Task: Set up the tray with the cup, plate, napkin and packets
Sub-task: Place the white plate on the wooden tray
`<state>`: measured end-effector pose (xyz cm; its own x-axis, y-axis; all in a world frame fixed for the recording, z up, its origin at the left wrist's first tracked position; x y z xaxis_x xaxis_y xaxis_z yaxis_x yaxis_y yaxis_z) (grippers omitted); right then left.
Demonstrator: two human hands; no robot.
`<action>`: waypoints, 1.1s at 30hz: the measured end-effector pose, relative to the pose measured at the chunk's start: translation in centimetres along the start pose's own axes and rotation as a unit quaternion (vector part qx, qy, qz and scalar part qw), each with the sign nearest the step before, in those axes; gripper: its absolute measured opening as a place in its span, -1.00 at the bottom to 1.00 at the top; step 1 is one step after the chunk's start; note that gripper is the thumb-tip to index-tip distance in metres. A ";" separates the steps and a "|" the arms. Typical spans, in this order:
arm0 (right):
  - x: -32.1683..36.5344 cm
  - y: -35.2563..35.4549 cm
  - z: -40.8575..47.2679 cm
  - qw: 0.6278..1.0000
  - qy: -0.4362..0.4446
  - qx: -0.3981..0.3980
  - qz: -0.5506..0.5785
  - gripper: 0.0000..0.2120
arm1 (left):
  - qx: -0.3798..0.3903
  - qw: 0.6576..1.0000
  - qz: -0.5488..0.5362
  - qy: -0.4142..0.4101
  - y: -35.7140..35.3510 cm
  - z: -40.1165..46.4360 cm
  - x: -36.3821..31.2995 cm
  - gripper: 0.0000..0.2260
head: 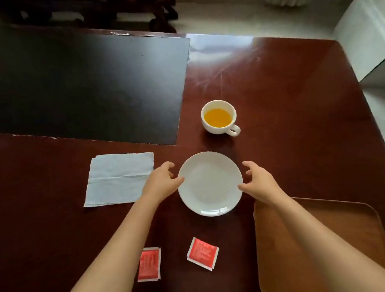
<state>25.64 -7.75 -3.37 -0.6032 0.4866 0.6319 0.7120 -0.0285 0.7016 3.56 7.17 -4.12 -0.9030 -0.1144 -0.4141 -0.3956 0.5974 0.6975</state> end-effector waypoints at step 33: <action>-5.2 5.4 -12.2 0.924 -0.030 -0.130 0.358 -0.50 | 0.148 0.929 -0.336 -0.048 -5.0 -10.4 -4.9 -0.69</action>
<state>28.25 -21.12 1.17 0.0162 0.3084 0.9511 0.8056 -0.5674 0.1703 8.19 -3.50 0.50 -0.4442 -0.4772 -0.7583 -0.7882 0.6105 0.0775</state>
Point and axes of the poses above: each hand's wrist, its own z-axis towards the middle knuckle, its own y-axis out of the back of the hand, x = y × z, the point moved 9 cm from there along z, towards the middle knuckle, and after that the axes turned 15 degrees about y, right-handed, at the moved point
